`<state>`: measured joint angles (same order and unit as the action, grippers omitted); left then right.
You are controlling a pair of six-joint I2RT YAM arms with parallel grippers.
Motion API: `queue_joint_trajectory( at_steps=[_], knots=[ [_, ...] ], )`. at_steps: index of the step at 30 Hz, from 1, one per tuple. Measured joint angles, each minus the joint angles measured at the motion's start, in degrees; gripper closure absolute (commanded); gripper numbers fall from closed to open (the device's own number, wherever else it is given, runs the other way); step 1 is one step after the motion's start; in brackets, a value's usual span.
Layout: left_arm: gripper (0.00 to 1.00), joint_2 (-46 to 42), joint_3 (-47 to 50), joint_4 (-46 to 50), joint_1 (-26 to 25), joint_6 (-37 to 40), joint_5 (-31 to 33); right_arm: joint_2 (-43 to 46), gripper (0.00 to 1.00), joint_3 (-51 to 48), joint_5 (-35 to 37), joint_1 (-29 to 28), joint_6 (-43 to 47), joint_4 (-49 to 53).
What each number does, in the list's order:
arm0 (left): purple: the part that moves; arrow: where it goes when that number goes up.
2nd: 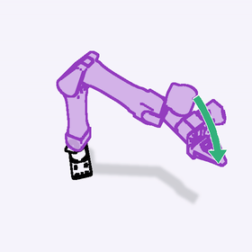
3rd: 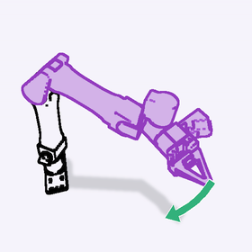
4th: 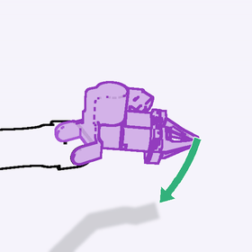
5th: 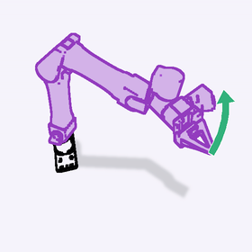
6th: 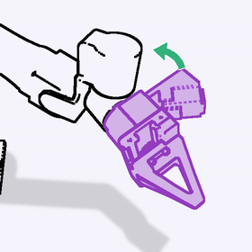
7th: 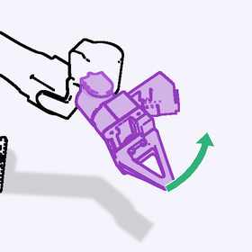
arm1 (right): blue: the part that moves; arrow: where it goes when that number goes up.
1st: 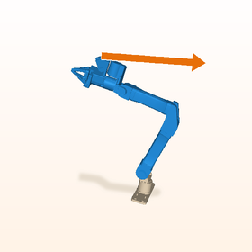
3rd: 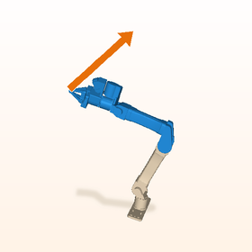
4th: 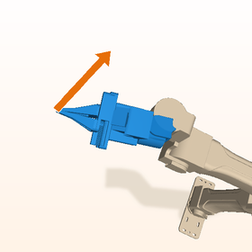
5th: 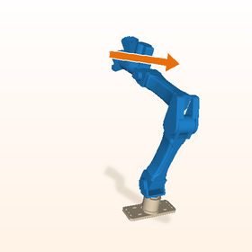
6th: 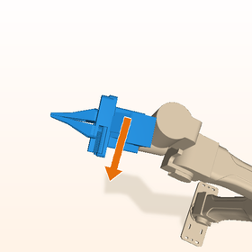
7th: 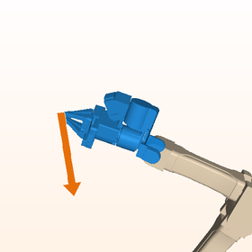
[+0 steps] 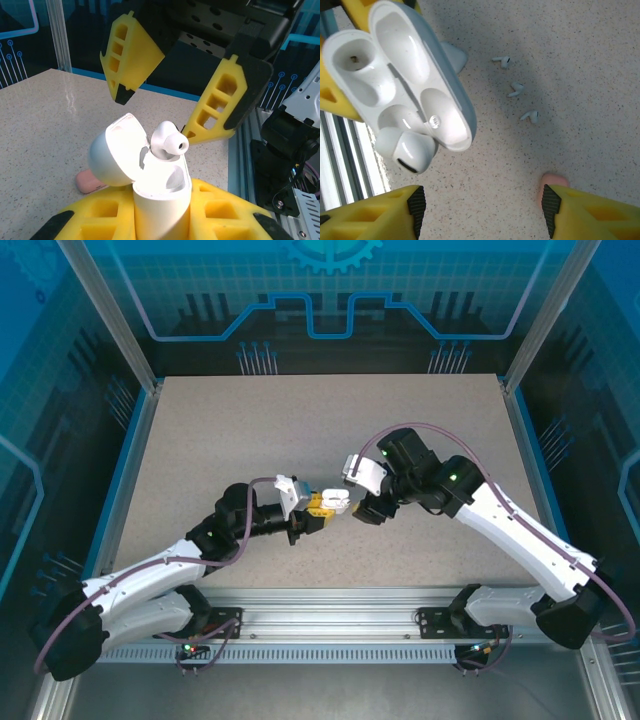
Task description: Insert wireless bluetooth earbuds into charging case
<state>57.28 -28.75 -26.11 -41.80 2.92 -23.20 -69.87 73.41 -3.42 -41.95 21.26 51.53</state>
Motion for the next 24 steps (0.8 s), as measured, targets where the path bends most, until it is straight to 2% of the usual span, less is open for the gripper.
queue_joint_trajectory(
  at_steps=[8, 17, 24],
  knots=[
    [0.88, 0.0, 0.02, 0.13, 0.0, 0.02, 0.0, 3.76, 0.2, 1.27, -3.08, -0.04, 0.13, 0.35],
    [0.88, 0.0, 0.02, 0.13, 0.0, 0.0, 0.0, 1.29, 0.0, 2.75, -4.76, -0.66, -0.68, -0.13],
    [0.88, 0.0, 0.02, 0.13, 0.0, 0.0, 0.0, -0.24, 0.0, 2.97, -4.11, -0.81, -0.94, -0.57]
  ],
)
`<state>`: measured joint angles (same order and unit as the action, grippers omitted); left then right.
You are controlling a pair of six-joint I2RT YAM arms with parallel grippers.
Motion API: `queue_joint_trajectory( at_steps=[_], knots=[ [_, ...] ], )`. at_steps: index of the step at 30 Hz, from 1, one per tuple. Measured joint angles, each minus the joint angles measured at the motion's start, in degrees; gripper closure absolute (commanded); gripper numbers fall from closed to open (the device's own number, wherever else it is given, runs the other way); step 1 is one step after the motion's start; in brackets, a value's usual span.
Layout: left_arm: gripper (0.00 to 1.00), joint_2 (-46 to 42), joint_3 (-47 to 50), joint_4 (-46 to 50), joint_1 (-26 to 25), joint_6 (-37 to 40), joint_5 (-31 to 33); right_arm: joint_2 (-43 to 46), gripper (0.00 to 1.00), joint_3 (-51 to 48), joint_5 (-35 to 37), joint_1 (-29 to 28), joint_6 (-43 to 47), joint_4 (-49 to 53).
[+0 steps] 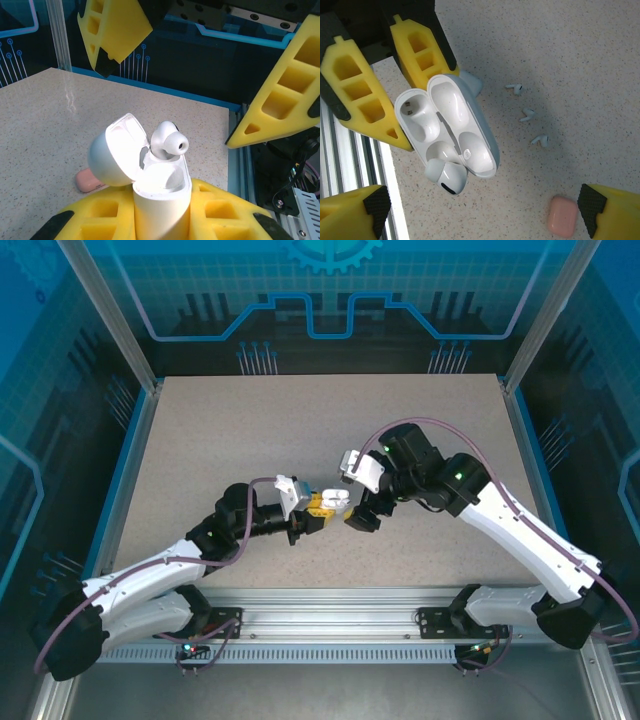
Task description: Insert wireless bluetooth earbuds into charging case
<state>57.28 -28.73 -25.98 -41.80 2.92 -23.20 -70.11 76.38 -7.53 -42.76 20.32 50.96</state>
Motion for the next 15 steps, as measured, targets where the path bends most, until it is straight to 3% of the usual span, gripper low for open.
queue_joint_trajectory(
  at_steps=[15],
  knots=[
    [0.88, -0.44, 0.0, 0.0, 0.0, 0.0, -0.02, -1.51, 0.0, 1.38, 3.58, 0.0, -1.75, -1.14]
  ],
)
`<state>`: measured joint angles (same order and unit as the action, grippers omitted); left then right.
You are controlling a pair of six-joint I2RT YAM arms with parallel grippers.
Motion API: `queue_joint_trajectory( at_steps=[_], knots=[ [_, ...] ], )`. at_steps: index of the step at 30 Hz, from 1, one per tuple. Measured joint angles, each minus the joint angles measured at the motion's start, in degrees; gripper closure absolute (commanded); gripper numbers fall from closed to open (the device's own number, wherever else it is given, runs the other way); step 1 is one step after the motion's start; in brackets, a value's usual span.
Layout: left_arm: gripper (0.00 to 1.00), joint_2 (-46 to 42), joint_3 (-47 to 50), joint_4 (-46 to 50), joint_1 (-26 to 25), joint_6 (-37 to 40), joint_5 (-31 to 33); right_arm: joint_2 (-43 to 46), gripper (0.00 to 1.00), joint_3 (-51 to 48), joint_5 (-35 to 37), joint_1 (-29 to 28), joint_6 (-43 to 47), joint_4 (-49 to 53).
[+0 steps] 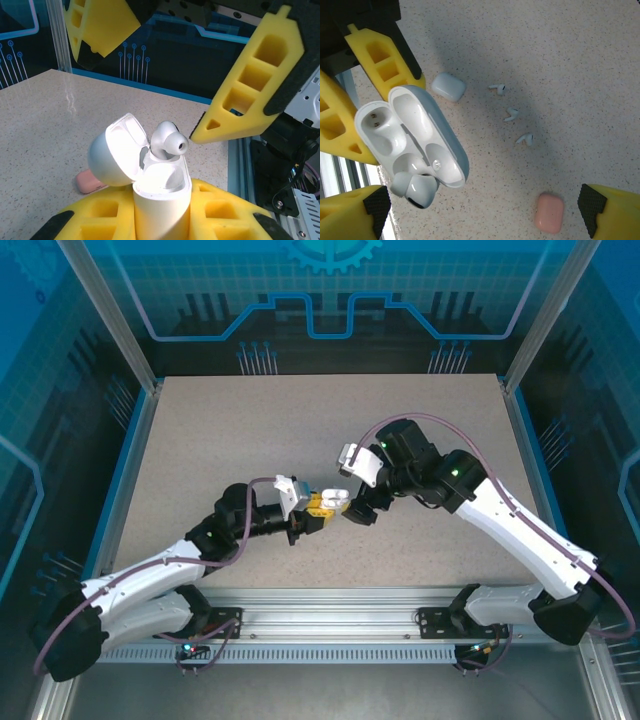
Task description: Insert wireless bluetooth earbuds into charging case
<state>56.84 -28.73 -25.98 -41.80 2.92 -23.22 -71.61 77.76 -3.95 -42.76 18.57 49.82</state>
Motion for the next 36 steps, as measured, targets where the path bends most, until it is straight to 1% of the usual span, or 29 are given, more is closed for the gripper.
queue_joint_trajectory(
  at_steps=[16, 20, 26, 31, 36],
  knots=[
    [0.88, -0.33, 0.2, 0.15, 0.0, 0.02, 0.44, -1.75, 0.0, 1.11, -0.37, 0.07, -1.25, -0.92],
    [0.88, -0.44, 0.63, 0.2, 0.0, 0.04, 0.46, -0.96, 0.0, 1.11, -3.28, 1.38, -2.49, -1.84],
    [0.88, -0.59, 0.74, 0.15, 0.0, 0.04, 0.46, 1.51, 0.0, 1.11, -7.32, 5.2, -4.79, -2.86],
    [0.88, -0.66, 0.83, 0.04, 0.0, 0.02, 0.46, 1.77, 0.0, -0.52, -16.22, 10.36, -8.5, -5.07],
    [0.88, -0.66, 1.07, -0.37, 0.0, -0.02, 0.46, 2.47, 0.0, -3.98, -23.37, 11.61, -12.79, -7.5]
  ],
)
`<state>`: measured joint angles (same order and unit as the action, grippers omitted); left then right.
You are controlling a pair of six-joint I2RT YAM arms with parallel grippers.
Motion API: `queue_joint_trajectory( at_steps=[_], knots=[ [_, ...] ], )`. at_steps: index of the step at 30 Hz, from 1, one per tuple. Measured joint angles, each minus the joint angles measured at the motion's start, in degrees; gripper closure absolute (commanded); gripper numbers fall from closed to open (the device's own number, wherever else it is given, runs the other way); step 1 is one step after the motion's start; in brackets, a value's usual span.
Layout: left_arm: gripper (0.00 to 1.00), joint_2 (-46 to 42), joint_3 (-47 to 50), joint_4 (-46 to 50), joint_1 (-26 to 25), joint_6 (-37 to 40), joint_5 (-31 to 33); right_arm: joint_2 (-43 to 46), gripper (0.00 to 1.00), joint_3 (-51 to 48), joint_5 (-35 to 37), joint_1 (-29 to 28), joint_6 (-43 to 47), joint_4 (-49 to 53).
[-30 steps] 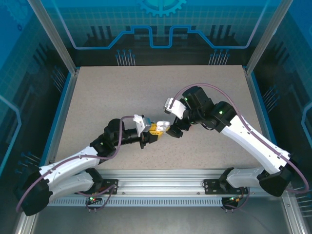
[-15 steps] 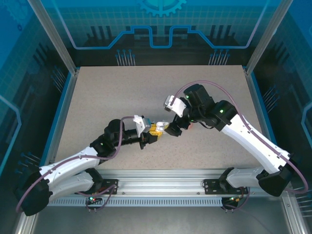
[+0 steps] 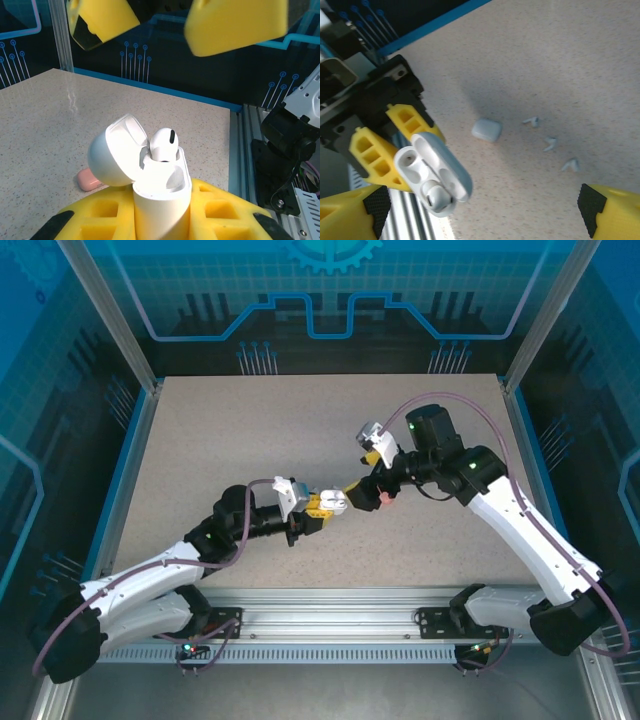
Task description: Insert wireless bluetooth earbuds into charging case
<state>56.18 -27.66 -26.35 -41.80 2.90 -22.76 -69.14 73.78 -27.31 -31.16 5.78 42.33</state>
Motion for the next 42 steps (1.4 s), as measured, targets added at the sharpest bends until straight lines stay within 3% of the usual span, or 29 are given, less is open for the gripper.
queue_joint_trajectory(
  at_steps=[10, 24, 42],
  knots=[
    [0.88, 0.0, 0.9, -1.46, 0.0, -0.2, -0.02, -1.03, 0.0, -1.75, -2.6, -0.02, -5.88, -0.44],
    [0.88, 0.0, 0.9, -2.29, 0.0, -0.2, -0.02, -4.96, 0.01, -1.75, 3.17, -0.02, -6.43, 0.07],
    [0.88, -0.04, 1.01, -0.87, 0.0, -0.2, -0.04, -4.59, 0.0, -3.61, 4.37, -0.02, -6.19, 0.5]
  ],
)
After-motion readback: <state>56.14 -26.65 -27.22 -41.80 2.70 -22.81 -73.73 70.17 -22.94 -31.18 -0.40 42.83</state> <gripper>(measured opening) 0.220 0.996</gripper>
